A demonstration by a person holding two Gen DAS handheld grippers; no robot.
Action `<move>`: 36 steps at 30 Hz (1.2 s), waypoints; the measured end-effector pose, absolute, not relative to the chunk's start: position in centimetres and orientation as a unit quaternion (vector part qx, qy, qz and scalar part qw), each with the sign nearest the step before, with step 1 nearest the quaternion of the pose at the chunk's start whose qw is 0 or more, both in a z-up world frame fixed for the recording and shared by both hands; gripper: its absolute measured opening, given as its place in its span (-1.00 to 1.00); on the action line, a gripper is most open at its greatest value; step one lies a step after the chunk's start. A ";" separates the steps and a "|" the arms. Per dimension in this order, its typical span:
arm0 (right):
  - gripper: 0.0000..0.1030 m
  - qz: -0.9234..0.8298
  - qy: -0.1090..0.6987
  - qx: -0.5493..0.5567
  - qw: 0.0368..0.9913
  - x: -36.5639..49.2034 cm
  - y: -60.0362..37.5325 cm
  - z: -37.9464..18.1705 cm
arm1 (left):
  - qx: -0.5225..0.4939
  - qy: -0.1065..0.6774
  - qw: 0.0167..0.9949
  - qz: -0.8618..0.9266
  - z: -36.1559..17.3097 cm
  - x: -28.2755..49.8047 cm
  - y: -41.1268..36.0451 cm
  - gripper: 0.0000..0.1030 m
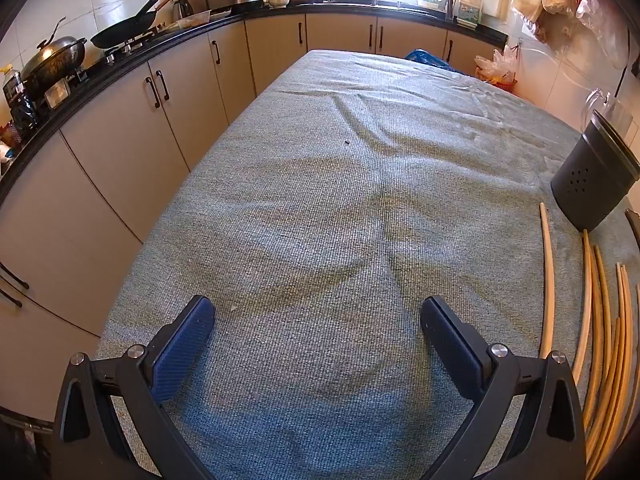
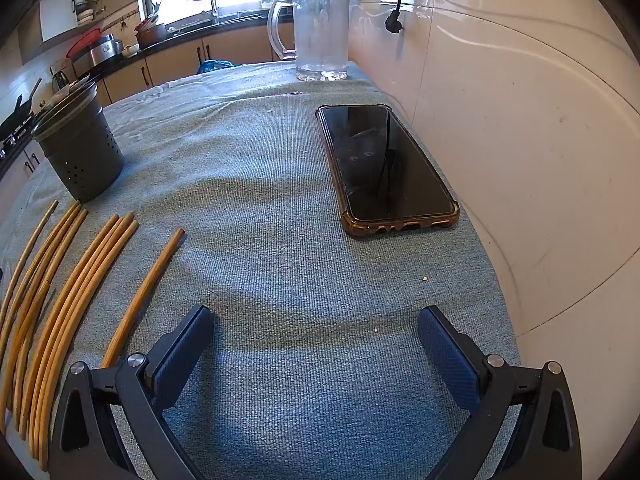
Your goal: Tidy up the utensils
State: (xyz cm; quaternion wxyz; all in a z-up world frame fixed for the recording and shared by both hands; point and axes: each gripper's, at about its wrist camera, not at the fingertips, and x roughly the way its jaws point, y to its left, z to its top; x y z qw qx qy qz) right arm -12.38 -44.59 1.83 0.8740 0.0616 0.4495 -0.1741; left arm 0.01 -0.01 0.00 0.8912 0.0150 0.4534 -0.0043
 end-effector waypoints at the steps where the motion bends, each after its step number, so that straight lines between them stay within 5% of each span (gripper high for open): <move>1: 1.00 -0.173 0.450 0.063 0.874 -12.4 -44.6 1.8 | 0.015 0.453 0.891 -0.004 0.0 0.0 0.0 1.00; 28: 1.00 -0.187 0.466 0.079 0.861 -13.5 -43.1 2.1 | -0.007 0.385 0.923 -0.004 8.0 -10.2 -1.4 1.00; 36: 0.99 -0.168 0.417 0.107 0.887 -17.5 -39.2 5.2 | 0.016 0.350 0.936 -0.031 10.4 -12.9 -3.7 1.00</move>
